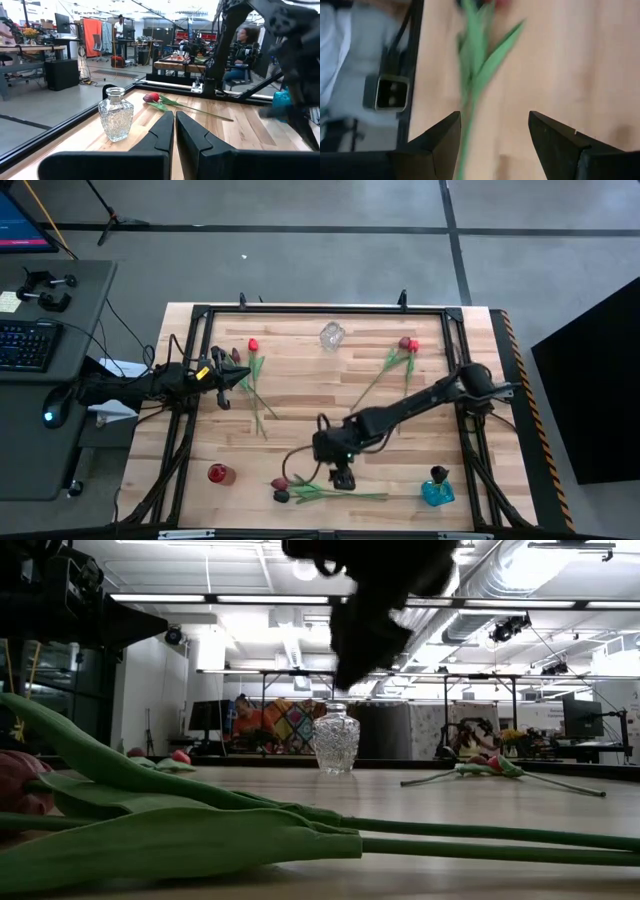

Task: Sort flowers into vase by color
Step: Put the bottom black flower into the blue vase

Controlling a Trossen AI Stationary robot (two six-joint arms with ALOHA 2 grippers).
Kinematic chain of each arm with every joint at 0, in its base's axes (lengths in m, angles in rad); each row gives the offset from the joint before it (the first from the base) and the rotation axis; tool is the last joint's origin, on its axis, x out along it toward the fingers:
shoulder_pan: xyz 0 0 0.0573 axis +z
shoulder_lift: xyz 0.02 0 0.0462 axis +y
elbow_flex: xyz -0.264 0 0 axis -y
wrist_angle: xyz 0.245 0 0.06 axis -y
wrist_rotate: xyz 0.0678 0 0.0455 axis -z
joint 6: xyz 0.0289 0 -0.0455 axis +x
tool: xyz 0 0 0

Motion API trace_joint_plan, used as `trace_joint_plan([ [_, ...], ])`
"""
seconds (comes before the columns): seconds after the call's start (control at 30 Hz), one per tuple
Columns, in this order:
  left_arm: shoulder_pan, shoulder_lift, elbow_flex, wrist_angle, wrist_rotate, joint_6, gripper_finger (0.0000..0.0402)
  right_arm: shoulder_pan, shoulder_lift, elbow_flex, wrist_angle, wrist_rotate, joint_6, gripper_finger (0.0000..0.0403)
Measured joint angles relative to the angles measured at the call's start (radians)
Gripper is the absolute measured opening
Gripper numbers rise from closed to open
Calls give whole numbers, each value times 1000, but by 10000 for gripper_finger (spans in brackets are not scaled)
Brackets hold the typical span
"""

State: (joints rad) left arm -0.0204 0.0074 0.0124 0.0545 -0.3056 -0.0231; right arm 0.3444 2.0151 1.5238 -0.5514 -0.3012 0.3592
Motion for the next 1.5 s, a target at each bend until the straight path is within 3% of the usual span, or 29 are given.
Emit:
trace_joint_plan([
  [0.13, 0, 0, 0, 0, 0, 0, 8, 17, 44, 0, 1, -99, -1, 222],
  [0.3, 0, 0, 0, 0, -1, 0, 8, 32, 61, -1, 5, -119, -20, 222],
  [0.53, 0, 0, 0, 0, 0, 0, 8, 71, 60, -1, 128, -267, -6, 222],
  [0.8, 0, 0, 0, 0, -1, 0, 8, 88, 71, -1, 135, -171, -23, 222],
  [1.13, 0, 1, 0, 0, 0, 0, 8, 88, 162, -1, 143, -226, -27, 203],
  [1.5, 0, 1, 0, 0, -1, 0, 8, 79, 166, -1, 166, -223, -35, 179],
])
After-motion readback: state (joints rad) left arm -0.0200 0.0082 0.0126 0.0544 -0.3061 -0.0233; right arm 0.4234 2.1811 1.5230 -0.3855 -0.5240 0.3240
